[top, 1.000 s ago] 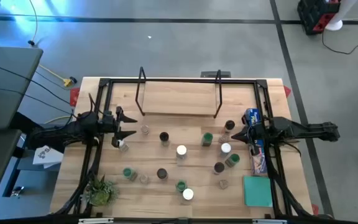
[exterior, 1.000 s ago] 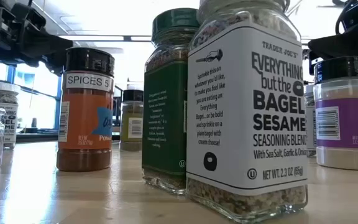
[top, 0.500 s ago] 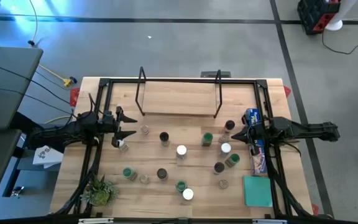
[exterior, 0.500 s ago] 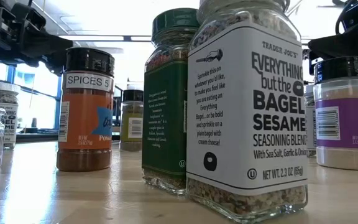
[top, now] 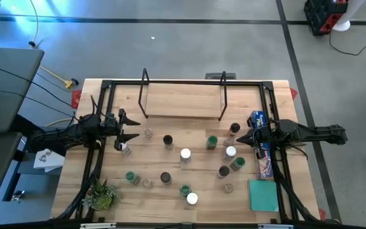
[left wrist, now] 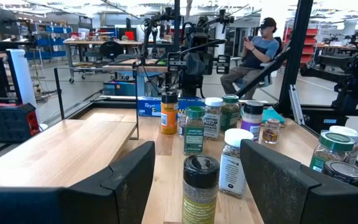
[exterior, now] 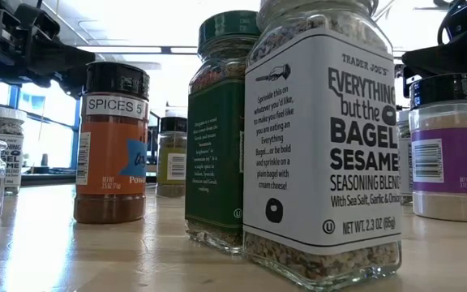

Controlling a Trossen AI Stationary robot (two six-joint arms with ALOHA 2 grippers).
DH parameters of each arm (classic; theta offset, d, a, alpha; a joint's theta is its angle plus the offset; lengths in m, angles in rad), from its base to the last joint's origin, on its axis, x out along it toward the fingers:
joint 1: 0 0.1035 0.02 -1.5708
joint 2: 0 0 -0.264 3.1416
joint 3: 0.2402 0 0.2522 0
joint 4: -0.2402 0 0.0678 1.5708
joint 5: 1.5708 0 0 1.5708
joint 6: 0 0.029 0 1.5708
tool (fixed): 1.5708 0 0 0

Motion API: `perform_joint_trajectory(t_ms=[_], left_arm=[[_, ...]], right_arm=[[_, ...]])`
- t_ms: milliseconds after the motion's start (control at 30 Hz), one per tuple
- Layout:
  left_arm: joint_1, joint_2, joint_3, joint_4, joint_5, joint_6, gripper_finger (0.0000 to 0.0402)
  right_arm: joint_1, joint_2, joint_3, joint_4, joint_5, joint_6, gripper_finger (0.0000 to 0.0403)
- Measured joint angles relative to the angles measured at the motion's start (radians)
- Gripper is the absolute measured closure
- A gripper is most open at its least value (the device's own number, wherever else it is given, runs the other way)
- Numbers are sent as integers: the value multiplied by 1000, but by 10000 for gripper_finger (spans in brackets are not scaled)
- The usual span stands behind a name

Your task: Shelf spices

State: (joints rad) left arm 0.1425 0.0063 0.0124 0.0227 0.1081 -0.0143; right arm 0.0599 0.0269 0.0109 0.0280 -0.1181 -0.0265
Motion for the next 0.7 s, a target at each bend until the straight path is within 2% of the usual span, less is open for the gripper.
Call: perform_joint_trajectory(t_ms=[333, 400, 467, 533, 600, 667, 700], left_arm=[[0, 0, 0, 0, 0, 0, 169], [0, 0, 0, 0, 0, 0, 169], [0, 0, 0, 1, -3, 0, 169], [0, 0, 0, 0, -22, 0, 169], [0, 0, 0, -1, -41, 0, 169], [1, 0, 0, -1, -62, 6, 169], [1, 0, 0, -1, -76, 19, 169]], right_arm=[[-1, 0, 0, 6, 25, -9, 402], [-6, 6, 0, 59, 132, -19, 402], [-9, 11, 0, 198, 216, 34, 402], [-9, 21, 0, 396, 327, 159, 402], [-10, 32, 0, 591, 489, 352, 402], [-10, 43, 21, 657, 649, 482, 402], [-11, 51, 47, 624, 679, 493, 402]])
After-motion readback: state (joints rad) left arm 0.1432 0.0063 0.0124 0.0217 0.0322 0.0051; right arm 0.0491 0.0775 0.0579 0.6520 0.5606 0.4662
